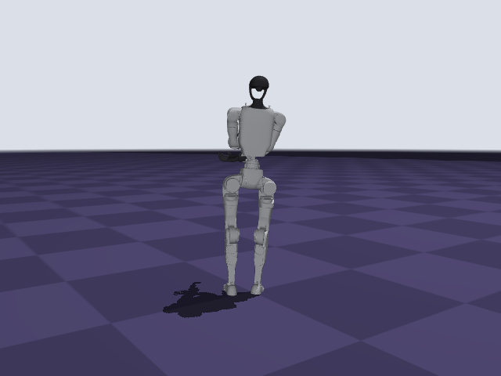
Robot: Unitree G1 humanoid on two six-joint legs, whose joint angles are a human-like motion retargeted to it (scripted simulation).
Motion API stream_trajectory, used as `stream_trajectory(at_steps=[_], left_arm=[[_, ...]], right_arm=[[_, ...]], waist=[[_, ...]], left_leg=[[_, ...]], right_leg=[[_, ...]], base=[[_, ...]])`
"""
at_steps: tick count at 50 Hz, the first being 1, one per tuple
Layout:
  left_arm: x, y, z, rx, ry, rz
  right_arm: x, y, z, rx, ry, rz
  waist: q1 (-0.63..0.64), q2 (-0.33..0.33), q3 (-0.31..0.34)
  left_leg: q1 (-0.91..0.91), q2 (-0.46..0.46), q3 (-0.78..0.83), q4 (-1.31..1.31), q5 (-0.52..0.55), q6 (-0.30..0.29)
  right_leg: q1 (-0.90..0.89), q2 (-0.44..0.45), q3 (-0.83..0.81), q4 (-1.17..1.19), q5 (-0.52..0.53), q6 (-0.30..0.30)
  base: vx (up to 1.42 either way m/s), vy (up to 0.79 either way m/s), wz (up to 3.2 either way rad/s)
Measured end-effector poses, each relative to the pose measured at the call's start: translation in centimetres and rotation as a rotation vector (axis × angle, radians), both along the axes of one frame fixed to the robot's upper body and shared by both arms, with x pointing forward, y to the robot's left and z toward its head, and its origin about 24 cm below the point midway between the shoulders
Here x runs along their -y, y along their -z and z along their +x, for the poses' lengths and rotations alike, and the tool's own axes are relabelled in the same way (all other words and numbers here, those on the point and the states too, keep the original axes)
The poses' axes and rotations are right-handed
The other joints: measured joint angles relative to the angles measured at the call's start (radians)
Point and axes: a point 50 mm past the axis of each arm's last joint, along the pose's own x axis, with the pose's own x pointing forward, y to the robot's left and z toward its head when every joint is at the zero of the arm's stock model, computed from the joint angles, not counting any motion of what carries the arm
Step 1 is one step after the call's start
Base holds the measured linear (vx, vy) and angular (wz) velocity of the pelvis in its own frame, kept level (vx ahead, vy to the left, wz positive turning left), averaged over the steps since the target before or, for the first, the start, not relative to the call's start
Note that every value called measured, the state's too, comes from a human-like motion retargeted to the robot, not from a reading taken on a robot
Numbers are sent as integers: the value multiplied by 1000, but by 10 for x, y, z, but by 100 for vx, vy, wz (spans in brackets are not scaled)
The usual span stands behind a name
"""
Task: Upper body actions
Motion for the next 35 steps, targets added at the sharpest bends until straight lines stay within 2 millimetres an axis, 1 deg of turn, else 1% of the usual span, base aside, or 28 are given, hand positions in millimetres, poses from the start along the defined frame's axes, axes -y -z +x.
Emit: stream_trajectory(at_steps=[13, 23, 35], left_arm=[[8, 11, -5, -23, 130, 18], [13, 12, -7, -21, 209, 29], [15, 16, -9, -36, 233, 51]], right_arm=[[-1, 12, -6, -82, -28, -43], [-2, 13, -5, -106, -19, -48], [-1, 16, -8, -136, -14, -54]], waist=[[-11, 9, 0], [-4, 7, -1], [5, 3, 4]], left_leg=[[-2, 1, -2, 0, 0, -1], [-4, -1, -10, 0, 3, -1], [-4, -4, -22, 0, 7, 0]], right_leg=[[-5, -1, 0, 3, 0, 0], [-4, -2, -5, 2, -1, -1], [1, -3, -13, 0, -2, -1]], base=[[0, 0, 0], [0, 0, 0], [1, -2, 1]])
